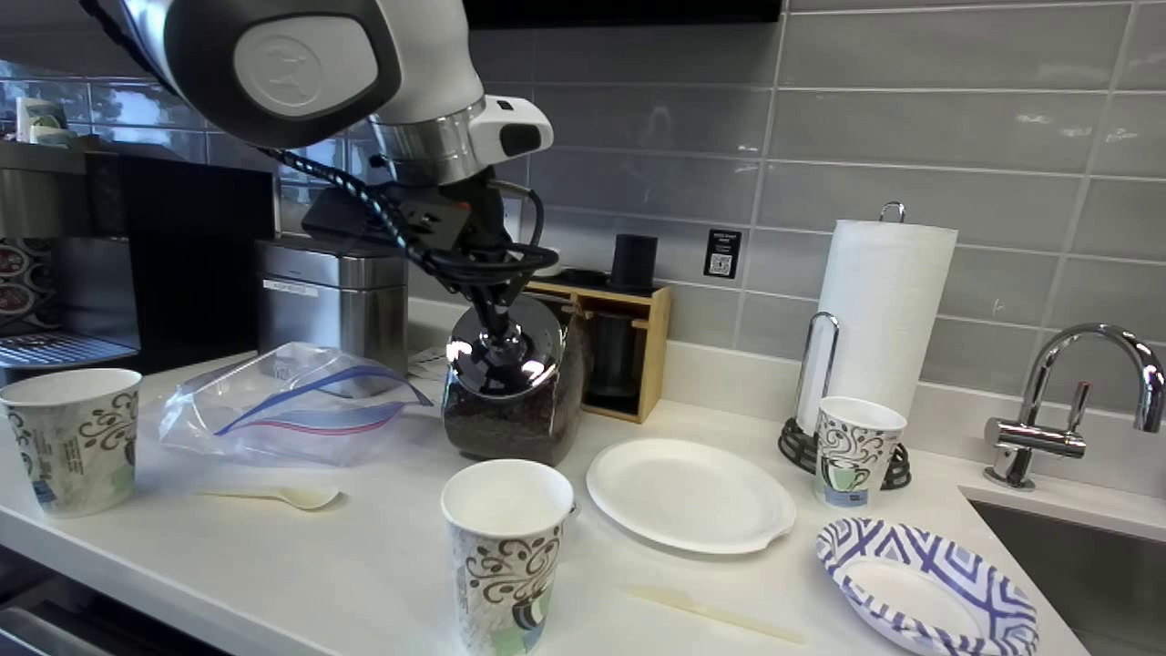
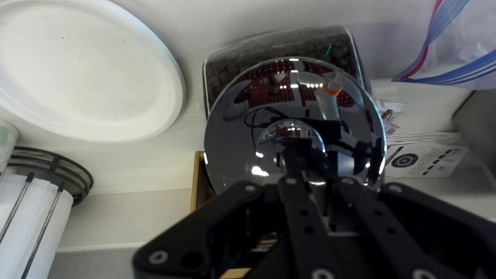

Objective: Put the silver lid on the white plate

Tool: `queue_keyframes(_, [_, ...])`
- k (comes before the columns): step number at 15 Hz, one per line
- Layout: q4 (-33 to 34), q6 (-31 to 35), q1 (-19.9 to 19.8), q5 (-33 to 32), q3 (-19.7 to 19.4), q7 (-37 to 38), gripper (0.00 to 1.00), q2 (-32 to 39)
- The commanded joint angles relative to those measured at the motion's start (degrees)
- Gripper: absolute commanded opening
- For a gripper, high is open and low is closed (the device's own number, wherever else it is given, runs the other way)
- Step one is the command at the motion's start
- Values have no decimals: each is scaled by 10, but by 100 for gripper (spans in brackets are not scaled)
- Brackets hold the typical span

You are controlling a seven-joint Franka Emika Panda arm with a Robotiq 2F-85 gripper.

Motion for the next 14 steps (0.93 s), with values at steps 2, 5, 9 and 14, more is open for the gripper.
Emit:
queue_keyframes(2, [-4, -5, 8, 15, -9, -38, 55, -11])
queue_keyframes(5, [-3, -8, 23, 43, -19, -92, 77, -9])
queue_keyframes(9, [4, -4, 55, 122, -35, -183, 100, 1])
queue_keyframes(14, [4, -2, 64, 162, -43, -248, 100, 8])
